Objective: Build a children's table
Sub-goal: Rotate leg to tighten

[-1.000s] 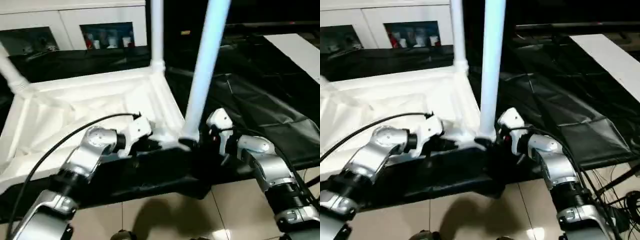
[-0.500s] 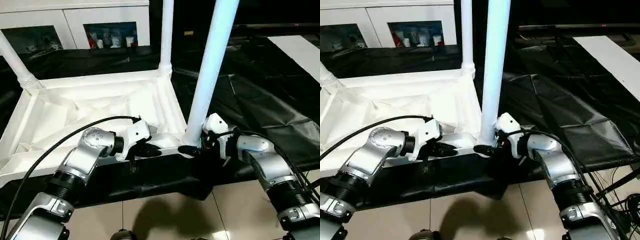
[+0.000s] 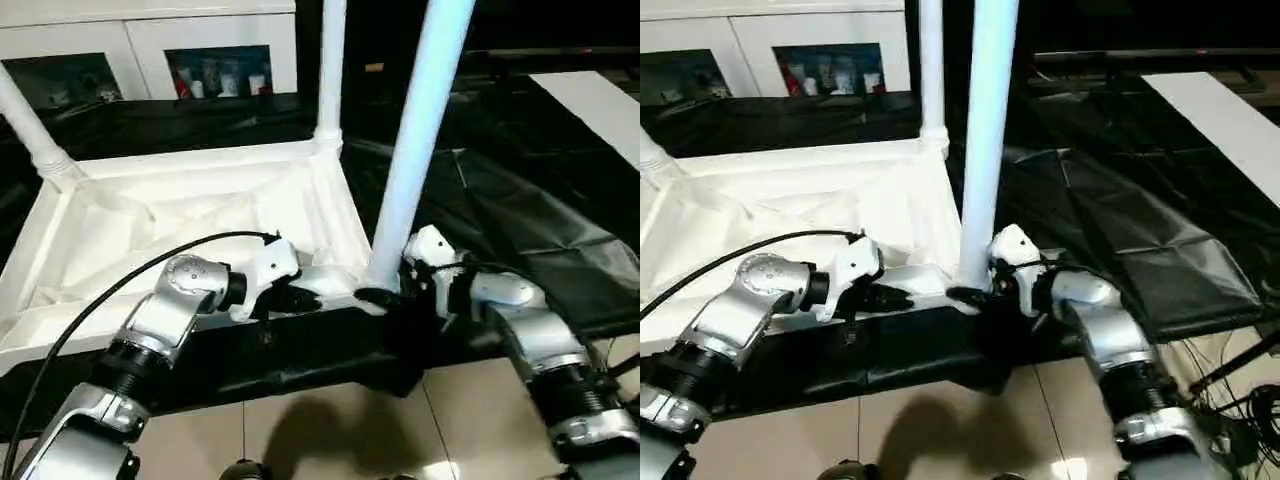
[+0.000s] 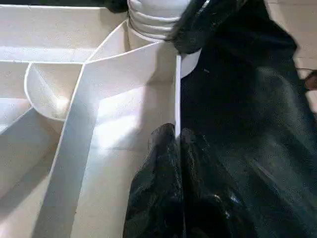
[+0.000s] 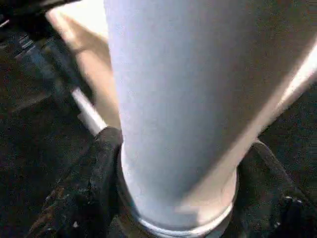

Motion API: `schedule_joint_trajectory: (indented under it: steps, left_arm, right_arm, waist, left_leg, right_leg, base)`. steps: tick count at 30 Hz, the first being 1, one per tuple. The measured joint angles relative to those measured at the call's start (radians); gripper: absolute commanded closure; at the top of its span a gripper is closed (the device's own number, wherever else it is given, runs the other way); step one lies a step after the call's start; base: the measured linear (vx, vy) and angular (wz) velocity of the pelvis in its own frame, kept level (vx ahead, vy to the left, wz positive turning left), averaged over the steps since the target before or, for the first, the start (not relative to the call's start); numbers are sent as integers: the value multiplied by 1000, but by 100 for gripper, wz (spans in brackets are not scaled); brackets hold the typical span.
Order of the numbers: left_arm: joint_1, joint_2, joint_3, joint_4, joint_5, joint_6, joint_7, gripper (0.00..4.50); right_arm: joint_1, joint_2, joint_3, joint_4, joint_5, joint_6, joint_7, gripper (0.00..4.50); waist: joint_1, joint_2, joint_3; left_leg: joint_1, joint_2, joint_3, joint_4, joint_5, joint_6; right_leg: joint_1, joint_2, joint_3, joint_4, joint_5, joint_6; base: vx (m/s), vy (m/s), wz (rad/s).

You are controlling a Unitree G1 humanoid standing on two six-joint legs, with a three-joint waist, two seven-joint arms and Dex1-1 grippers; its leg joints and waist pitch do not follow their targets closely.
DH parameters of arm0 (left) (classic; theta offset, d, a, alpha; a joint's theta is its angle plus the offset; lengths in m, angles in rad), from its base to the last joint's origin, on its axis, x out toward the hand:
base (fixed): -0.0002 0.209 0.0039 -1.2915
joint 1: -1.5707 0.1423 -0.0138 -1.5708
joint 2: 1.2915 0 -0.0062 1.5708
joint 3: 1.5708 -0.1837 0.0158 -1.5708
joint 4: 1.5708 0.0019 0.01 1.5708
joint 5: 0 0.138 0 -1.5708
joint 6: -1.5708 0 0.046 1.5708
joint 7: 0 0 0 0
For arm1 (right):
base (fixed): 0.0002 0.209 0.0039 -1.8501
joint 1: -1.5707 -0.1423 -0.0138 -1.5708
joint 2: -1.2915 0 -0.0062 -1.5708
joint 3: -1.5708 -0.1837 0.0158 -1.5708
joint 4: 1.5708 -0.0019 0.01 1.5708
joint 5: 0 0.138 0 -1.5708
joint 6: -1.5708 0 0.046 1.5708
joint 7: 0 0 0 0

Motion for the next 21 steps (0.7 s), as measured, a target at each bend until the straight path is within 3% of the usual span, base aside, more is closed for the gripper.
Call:
schedule_joint_trajectory:
  steps: [4,7,13,18,19,21]
  left_arm:
    - [-61,-79,3,94,36,6,118,450]
    - [-140,-171,10,205,73,34,268,450]
    - [-214,-277,10,317,93,56,440,450]
    - [-217,-276,10,326,101,35,447,450]
    - [-215,-270,10,324,101,31,442,450]
    - [-206,-251,10,311,102,22,420,450]
  right_arm:
    - [-5,93,-71,49,-4,14,-222,180]
    - [-84,187,-130,158,-30,14,-484,180]
    - [-201,263,-193,329,-51,-28,-777,180]
    - [-224,275,-200,370,-58,-57,-801,180]
    - [-224,274,-201,372,-59,-61,-791,145]
    - [-216,267,-201,370,-59,-80,-740,124]
  waist:
    - [0,-1,-1]
    - [-1,-2,-1]
    - [0,0,-2]
    - [2,2,-3]
    - [2,2,-3]
    - [0,2,-3]
  left_leg:
    - [3,-1,-1,0,0,0]
    - [3,-1,-1,0,0,0]
    - [3,-2,-2,-1,0,0]
    - [2,-1,-2,-1,0,0]
    - [2,-1,-2,-1,0,0]
    - [1,-1,-2,-1,0,0]
  right_leg:
    - [2,0,1,-1,2,-3]
    - [2,0,2,-2,6,-6]
    - [3,0,2,-4,7,-5]
    - [2,0,1,-4,7,-5]
    - [2,0,1,-4,7,-5]
    - [2,0,0,-5,7,-5]
  base:
    - [0,0,0]
    - [0,0,0]
    - [0,0,0]
    - [0,0,0]
    - [0,0,0]
    - [0,0,0]
